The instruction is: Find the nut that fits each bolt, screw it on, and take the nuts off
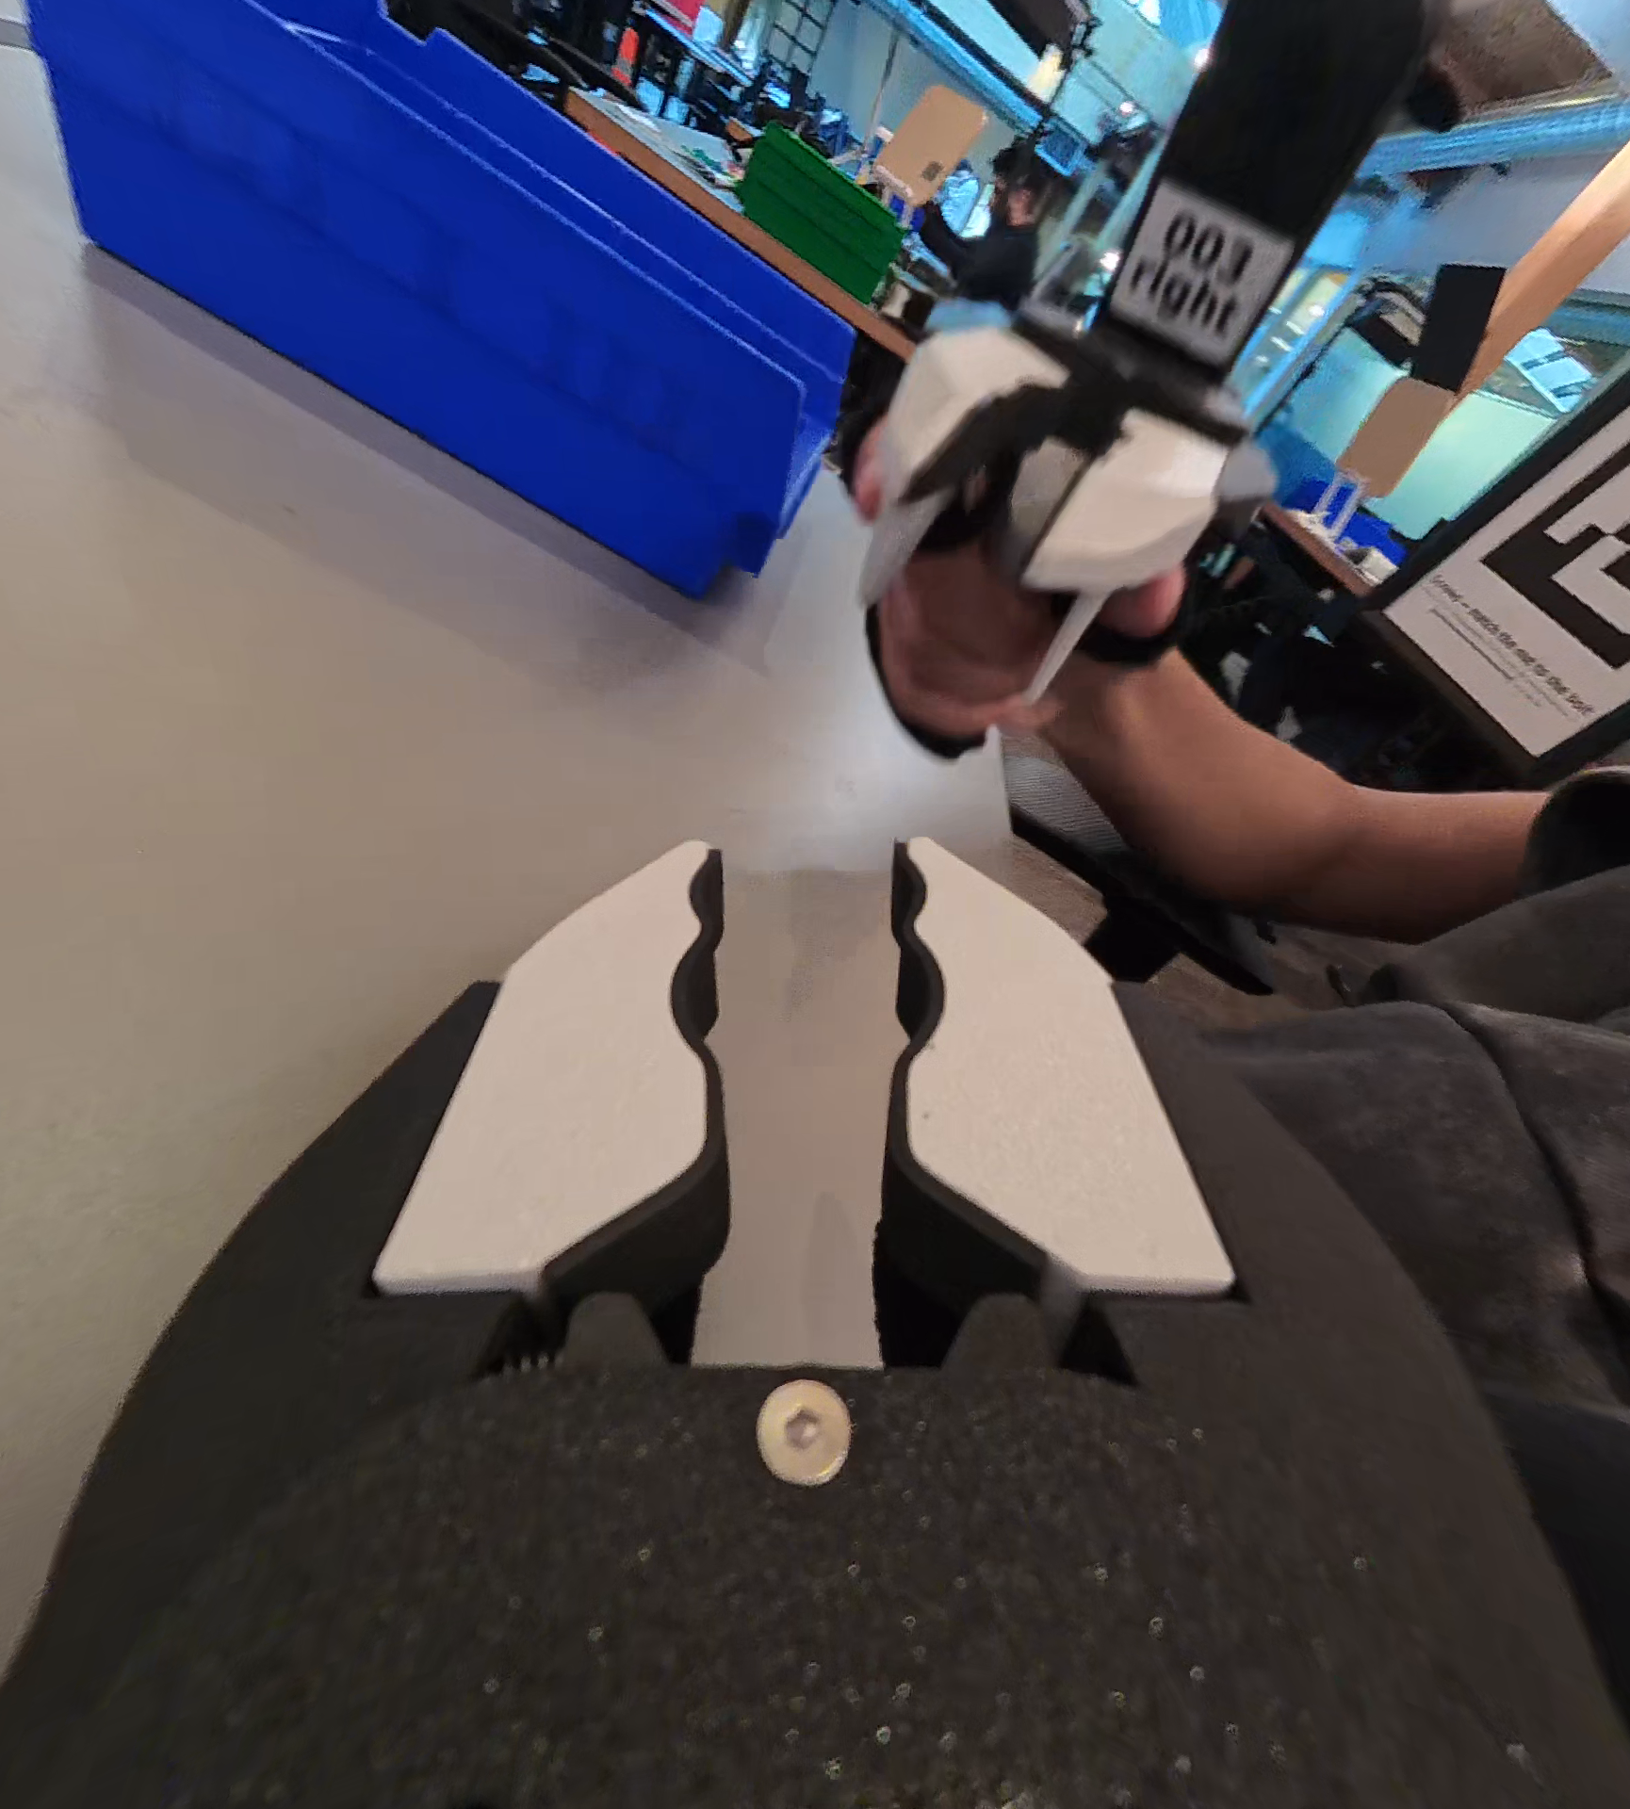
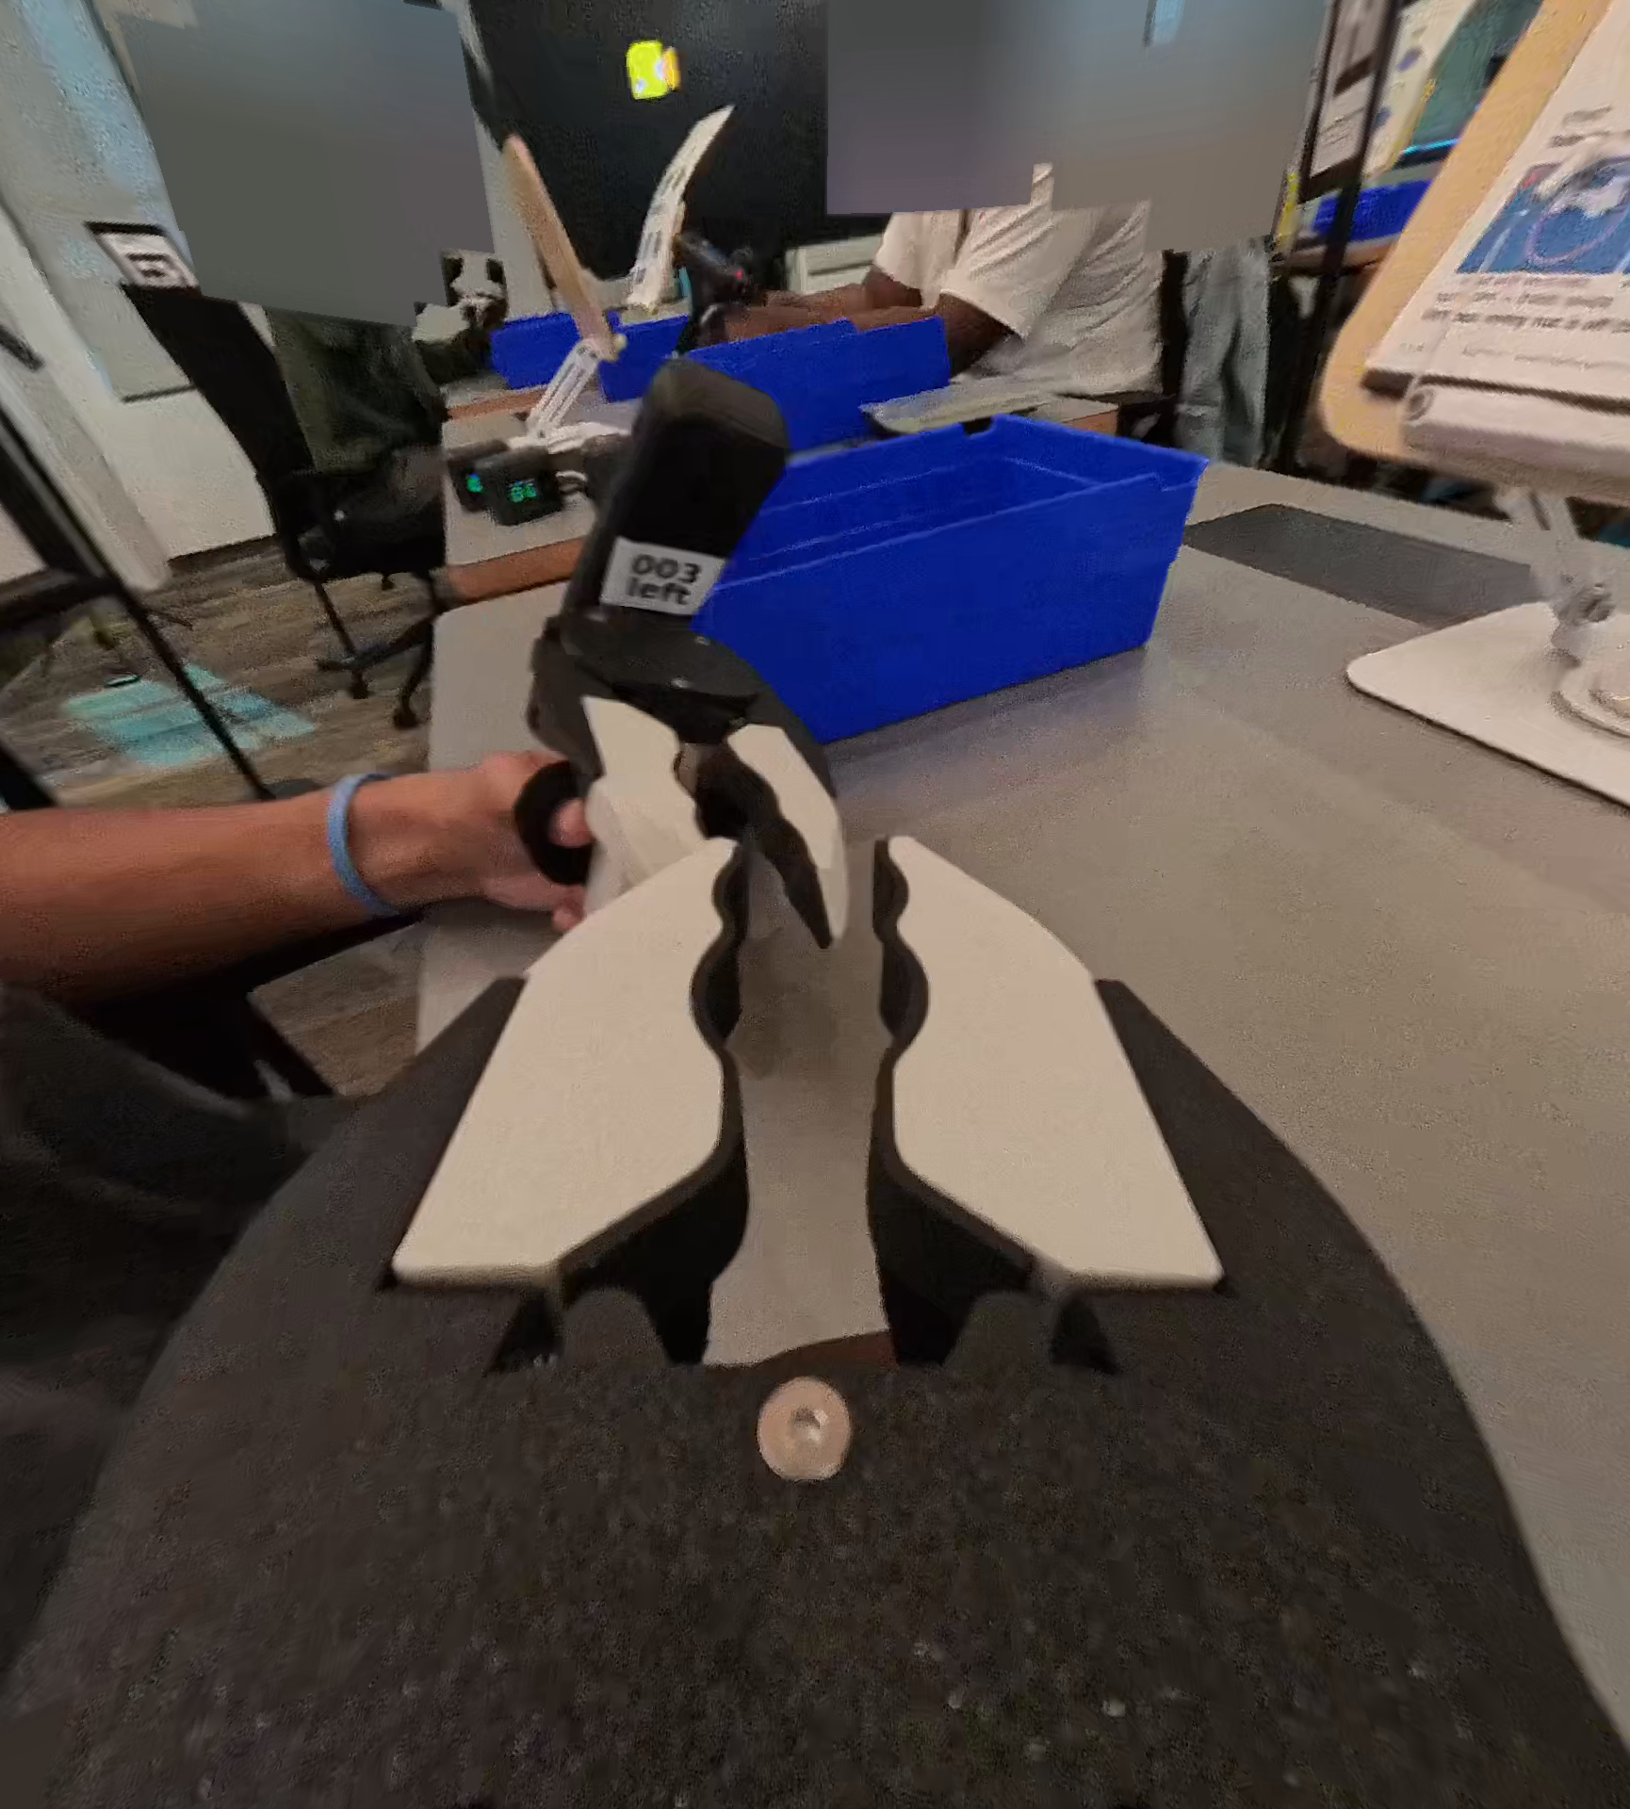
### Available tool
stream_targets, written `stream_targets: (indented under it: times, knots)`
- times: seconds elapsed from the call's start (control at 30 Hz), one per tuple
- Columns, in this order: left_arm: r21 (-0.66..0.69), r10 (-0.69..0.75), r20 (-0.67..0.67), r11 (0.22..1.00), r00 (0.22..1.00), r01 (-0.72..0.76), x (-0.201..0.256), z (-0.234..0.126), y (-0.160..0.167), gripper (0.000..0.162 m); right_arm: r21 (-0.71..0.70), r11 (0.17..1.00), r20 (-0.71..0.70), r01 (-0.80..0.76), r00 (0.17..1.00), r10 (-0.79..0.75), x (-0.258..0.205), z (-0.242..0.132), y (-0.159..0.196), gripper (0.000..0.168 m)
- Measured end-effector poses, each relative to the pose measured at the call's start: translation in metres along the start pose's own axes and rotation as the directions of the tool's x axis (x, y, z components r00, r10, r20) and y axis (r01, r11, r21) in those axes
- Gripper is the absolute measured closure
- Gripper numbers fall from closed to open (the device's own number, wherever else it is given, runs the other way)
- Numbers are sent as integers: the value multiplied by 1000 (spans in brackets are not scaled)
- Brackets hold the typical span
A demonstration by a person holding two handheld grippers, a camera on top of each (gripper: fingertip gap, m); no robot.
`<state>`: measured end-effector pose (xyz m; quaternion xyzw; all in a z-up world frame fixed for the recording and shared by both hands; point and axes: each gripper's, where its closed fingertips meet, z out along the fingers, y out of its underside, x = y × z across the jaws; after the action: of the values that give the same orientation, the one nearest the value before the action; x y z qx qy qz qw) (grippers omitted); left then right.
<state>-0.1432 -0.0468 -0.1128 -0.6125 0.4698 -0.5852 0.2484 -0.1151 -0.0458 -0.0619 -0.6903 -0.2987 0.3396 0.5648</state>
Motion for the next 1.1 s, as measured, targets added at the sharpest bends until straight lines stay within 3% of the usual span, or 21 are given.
stream_targets:
  times: [0.1,0.23,0.3,0.37,0.43,0.53,0.6,0.63,0.73,0.8,0.93,0.97,1.1]
  knots:
    - [-18,31,-9,999,999,-31,4,2,3,122,75,997,-152,28,988,-16,26,15,10,141]
    - [-84,85,11,993,996,-84,12,10,10,121,133,985,-243,107,967,-72,36,6,6,147]
    - [-81,68,47,995,997,-64,16,7,-3,121,132,982,-270,132,958,-93,36,1,10,150]
    - [-48,60,177,997,982,-52,14,-13,-32,123,128,984,-275,127,958,-88,35,0,17,152]
    - [10,21,433,1000,901,-28,-9,-64,-71,128,133,980,-283,148,953,-106,32,-1,15,153]
    - [149,-128,738,989,662,25,-62,-177,-120,129,117,978,-283,175,949,-136,29,1,16,154]
    - [179,-208,848,978,488,106,-117,-243,-127,129,106,977,-279,186,948,-150,27,3,17,154]
    - [198,-274,845,958,459,206,-145,-260,-121,129,102,976,-279,192,947,-157,27,3,18,154]
    - [246,-456,803,839,382,485,-215,-279,-85,128,100,975,-274,199,947,-166,25,4,18,156]
    - [252,-464,847,780,260,573,-251,-295,-56,130,100,976,-272,193,949,-160,25,4,19,156]
    - [300,-535,834,644,134,704,-288,-297,-17,126,112,979,-262,171,955,-137,26,2,18,158]
    - [320,-546,829,640,120,698,-294,-297,-17,138,116,979,-259,165,957,-131,27,2,18,158]
    - [299,-482,873,645,71,703,-306,-298,-22,136,126,981,-248,149,962,-114,27,1,17,159]
